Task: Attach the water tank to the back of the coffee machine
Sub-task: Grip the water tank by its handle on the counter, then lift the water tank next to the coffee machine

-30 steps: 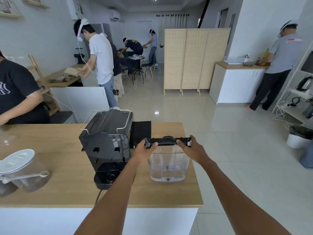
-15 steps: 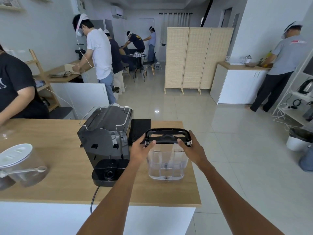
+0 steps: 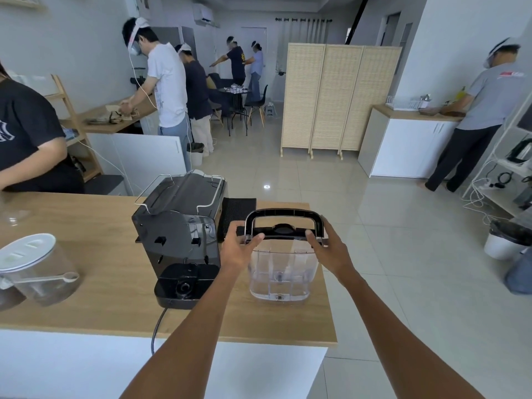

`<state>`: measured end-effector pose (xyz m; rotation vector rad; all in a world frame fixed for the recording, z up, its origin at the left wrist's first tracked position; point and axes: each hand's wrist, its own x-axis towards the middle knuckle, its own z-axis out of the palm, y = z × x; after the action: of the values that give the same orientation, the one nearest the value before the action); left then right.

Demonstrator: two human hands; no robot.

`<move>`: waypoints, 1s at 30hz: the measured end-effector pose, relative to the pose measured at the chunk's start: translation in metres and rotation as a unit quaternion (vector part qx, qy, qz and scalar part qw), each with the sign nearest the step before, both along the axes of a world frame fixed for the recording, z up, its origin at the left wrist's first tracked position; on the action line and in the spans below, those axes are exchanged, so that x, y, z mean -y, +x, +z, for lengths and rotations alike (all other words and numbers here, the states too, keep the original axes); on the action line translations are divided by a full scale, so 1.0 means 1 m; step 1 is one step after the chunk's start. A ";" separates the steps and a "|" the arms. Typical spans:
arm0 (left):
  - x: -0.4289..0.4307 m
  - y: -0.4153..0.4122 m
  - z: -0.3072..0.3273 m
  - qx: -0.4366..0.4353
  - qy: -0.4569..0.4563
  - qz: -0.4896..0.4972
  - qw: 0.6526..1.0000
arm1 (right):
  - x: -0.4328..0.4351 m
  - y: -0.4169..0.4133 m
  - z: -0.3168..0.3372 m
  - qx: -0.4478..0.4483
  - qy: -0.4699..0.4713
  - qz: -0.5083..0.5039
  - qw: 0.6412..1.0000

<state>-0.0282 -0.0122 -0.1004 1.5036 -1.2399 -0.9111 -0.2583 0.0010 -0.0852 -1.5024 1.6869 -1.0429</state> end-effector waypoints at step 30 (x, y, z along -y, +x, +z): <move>0.022 -0.007 0.021 0.044 0.129 -0.042 0.990 | 0.009 0.007 0.020 0.025 0.040 -0.039 0.998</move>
<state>-0.0349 -0.0343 -0.0798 1.7208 -1.2950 -1.1030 -0.2511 -0.0083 -0.0656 -1.3580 1.7437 -1.0319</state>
